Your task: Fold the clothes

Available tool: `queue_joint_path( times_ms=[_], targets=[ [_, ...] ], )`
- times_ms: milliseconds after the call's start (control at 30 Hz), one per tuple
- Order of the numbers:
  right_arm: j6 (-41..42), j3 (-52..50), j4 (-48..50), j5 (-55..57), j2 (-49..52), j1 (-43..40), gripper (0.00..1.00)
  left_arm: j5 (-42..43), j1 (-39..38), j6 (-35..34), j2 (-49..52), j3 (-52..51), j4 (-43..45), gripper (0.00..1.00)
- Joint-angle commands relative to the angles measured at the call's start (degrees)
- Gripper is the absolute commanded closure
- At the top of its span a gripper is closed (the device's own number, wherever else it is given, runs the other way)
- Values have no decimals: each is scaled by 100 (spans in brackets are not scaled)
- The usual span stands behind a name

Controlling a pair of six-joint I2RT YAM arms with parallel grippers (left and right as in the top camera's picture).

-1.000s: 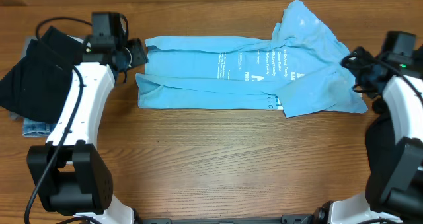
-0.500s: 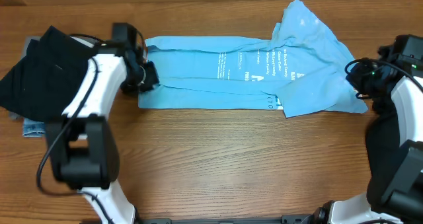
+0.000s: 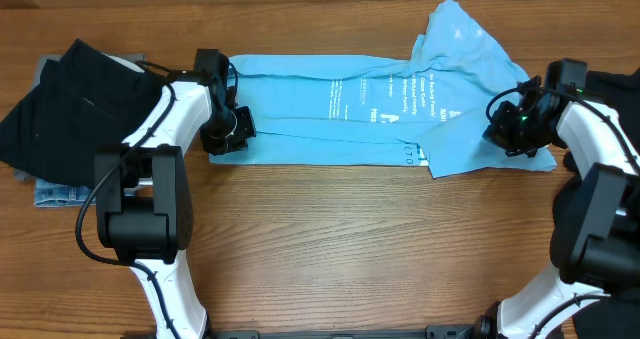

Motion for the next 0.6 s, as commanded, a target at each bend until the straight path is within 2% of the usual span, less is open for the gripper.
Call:
queue_joint_path(
  times_ms=[0,567],
  targets=[
    [271,79,-72,372,188,24,96,-479,-15,20,90,37,-81,96],
    [573,-728,378,466,247,26,96,-686,-9,13,92,-557,264,96]
  ],
)
